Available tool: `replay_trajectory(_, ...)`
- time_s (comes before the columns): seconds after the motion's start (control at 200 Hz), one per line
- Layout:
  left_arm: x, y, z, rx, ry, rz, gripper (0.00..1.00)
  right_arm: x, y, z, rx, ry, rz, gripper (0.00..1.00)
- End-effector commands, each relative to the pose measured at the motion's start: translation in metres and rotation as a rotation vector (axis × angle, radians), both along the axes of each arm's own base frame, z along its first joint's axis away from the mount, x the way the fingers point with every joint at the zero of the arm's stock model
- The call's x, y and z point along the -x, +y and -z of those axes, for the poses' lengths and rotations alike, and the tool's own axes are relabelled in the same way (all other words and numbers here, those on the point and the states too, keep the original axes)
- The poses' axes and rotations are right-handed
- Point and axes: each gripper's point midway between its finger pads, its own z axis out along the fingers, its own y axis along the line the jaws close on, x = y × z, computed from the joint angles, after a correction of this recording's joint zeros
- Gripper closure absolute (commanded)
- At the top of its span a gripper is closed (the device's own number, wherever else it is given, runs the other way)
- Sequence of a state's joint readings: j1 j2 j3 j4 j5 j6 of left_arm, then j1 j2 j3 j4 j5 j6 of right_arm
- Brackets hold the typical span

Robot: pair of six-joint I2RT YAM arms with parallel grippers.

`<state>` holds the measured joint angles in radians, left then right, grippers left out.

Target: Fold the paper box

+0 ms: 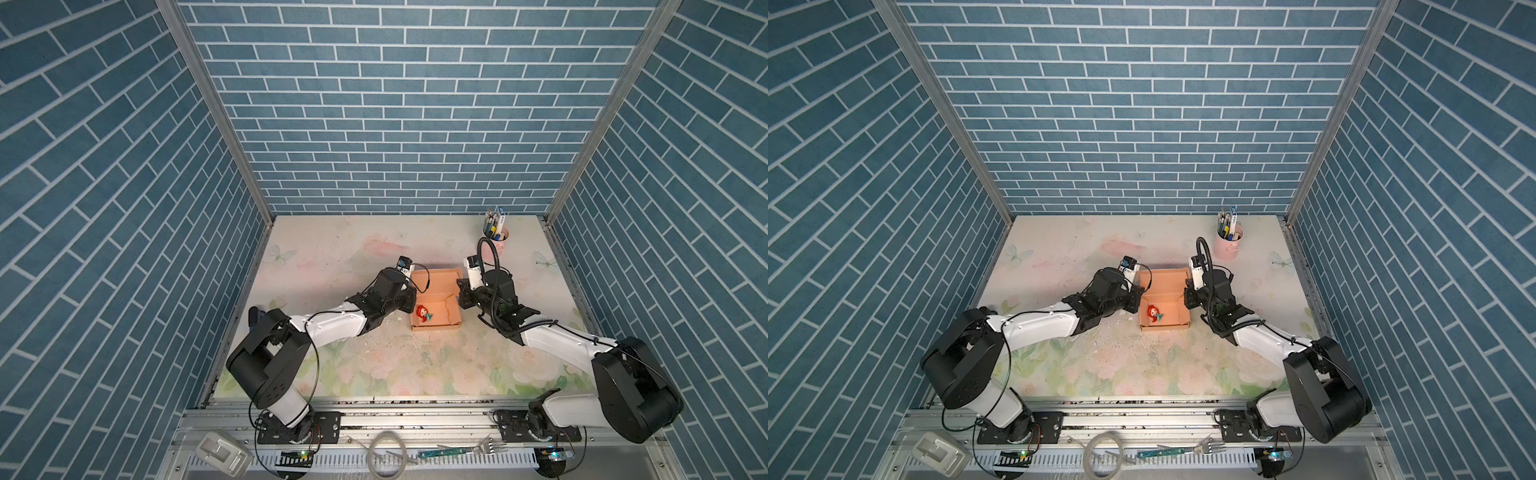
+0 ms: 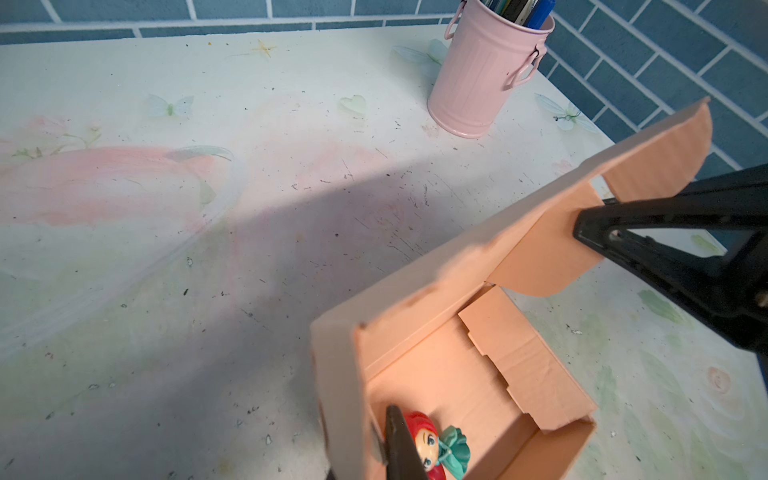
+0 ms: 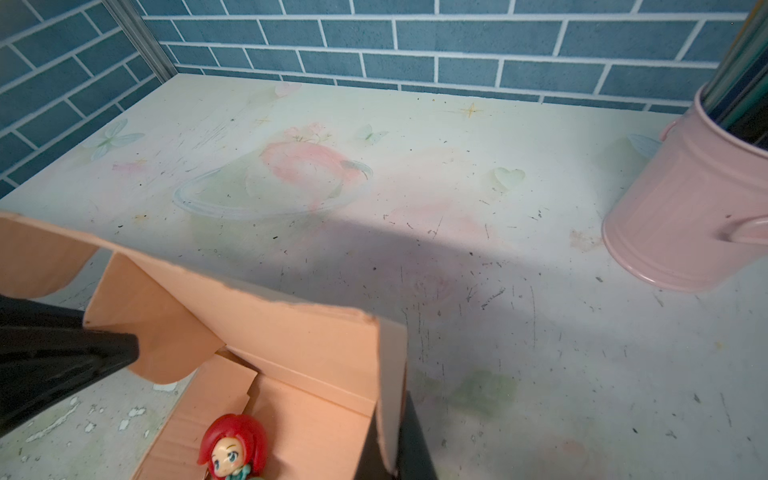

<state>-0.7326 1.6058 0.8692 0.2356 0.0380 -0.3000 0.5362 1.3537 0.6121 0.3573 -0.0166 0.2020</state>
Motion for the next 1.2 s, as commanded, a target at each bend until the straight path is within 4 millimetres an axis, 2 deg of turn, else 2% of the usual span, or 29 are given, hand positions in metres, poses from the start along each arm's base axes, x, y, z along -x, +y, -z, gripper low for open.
replay_trajectory(0.0,-0.003,-0.007,-0.004,0.026,-0.021,0.016,0.89,0.009,0.012,-0.006,-0.03,0.035,-0.013,1.0)
replay_trajectory(0.185,-0.001,-0.01,-0.006,0.024,-0.039,0.021,0.94,0.009,0.009,-0.007,-0.036,0.034,0.05,1.0)
replay_trajectory(0.42,-0.001,-0.009,-0.009,0.022,-0.076,0.003,1.0,0.007,0.007,-0.017,-0.086,-0.011,0.134,1.0)
replay_trajectory(0.79,-0.005,0.003,-0.008,0.056,-0.152,-0.063,1.0,0.001,0.008,-0.015,-0.127,-0.068,0.235,1.0)
replay_trajectory(0.975,0.0,0.005,-0.013,0.082,-0.199,-0.077,1.0,0.008,0.014,-0.015,-0.153,-0.1,0.236,1.0)
replay_trajectory(1.015,0.005,0.01,-0.005,0.073,-0.193,-0.077,1.0,0.01,0.014,-0.014,-0.153,-0.106,0.238,1.0)
replay_trajectory(1.195,0.016,0.018,-0.003,0.057,-0.227,-0.078,1.0,0.02,0.016,-0.012,-0.175,-0.152,0.232,1.0)
